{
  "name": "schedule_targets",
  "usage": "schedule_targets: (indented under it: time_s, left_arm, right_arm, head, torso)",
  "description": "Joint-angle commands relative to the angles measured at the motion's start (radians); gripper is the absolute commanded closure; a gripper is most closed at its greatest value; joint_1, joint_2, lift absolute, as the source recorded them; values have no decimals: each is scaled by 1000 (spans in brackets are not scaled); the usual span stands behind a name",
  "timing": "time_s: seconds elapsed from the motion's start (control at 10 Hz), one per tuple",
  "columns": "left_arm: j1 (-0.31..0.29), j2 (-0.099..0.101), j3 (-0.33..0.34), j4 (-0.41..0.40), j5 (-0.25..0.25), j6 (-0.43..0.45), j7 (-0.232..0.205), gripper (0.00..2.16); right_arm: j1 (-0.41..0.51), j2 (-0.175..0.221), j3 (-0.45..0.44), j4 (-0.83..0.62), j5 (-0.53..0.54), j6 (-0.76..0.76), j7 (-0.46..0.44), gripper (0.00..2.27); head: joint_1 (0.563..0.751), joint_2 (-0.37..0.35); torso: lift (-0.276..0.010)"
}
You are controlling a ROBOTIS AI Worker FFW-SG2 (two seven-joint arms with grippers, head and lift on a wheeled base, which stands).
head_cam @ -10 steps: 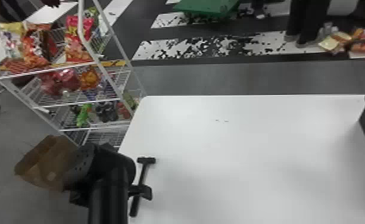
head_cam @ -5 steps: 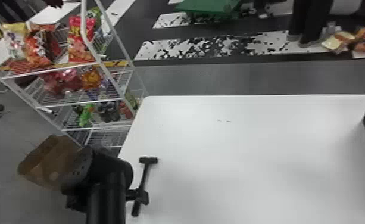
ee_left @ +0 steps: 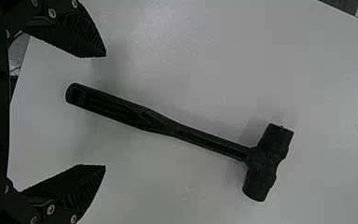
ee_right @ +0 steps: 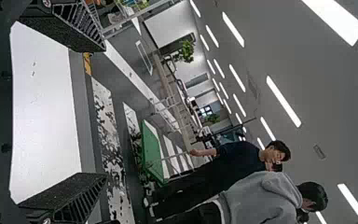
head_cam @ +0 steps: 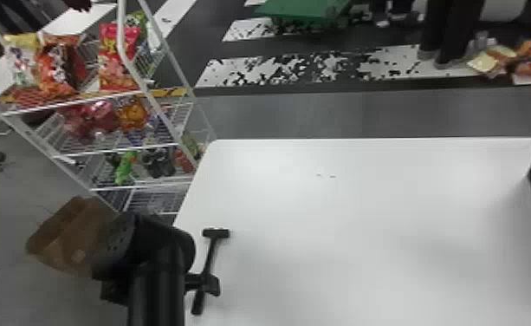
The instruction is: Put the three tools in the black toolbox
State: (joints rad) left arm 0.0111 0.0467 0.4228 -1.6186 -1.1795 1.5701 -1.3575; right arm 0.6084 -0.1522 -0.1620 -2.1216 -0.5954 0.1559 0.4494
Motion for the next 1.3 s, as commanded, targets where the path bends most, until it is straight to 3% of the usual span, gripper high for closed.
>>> schedule_targets:
  time_s: [0.0, 0.7, 1.2]
  left_arm:
    - [-5, 1, 4, 11, 1, 1, 0, 191]
    - [-66, 2, 11, 95, 1, 1, 5, 215]
    - [-123, 4, 10, 181, -11, 1, 8, 515]
  right_arm:
    - [1, -1, -1, 0, -1, 0, 0, 39]
    - [-9, -10, -7, 20, -11, -3, 0, 43]
    - [-9, -12, -21, 32, -27, -9, 2, 43]
  head:
    - [695, 350]
    - [695, 335]
    - [695, 307]
  torso:
    - [-55]
    - [-55]
    - [-55]
